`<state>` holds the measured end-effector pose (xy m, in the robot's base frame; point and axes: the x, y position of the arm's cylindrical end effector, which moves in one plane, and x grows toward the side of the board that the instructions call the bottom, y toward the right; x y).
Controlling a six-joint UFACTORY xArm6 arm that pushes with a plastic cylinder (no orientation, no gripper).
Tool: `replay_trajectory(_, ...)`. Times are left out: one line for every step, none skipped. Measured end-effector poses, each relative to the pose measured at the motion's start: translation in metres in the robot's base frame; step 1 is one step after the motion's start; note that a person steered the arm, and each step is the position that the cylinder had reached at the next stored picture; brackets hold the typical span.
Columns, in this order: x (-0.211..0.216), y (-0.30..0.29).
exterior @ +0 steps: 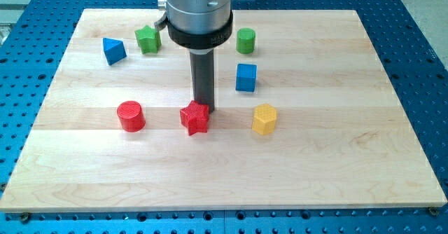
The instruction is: Form a horizontal line with the red blocks and the yellow hexagon
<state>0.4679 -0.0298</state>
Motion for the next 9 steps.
replay_trajectory(-0.008,0.0)
replay_trajectory(-0.035,-0.011)
replay_trajectory(-0.034,-0.027)
replay_trajectory(-0.016,-0.042)
replay_trajectory(0.022,-0.045)
replay_trajectory(0.026,-0.053)
replay_trajectory(0.026,-0.064)
replay_trajectory(0.025,-0.083)
replay_trajectory(0.025,-0.092)
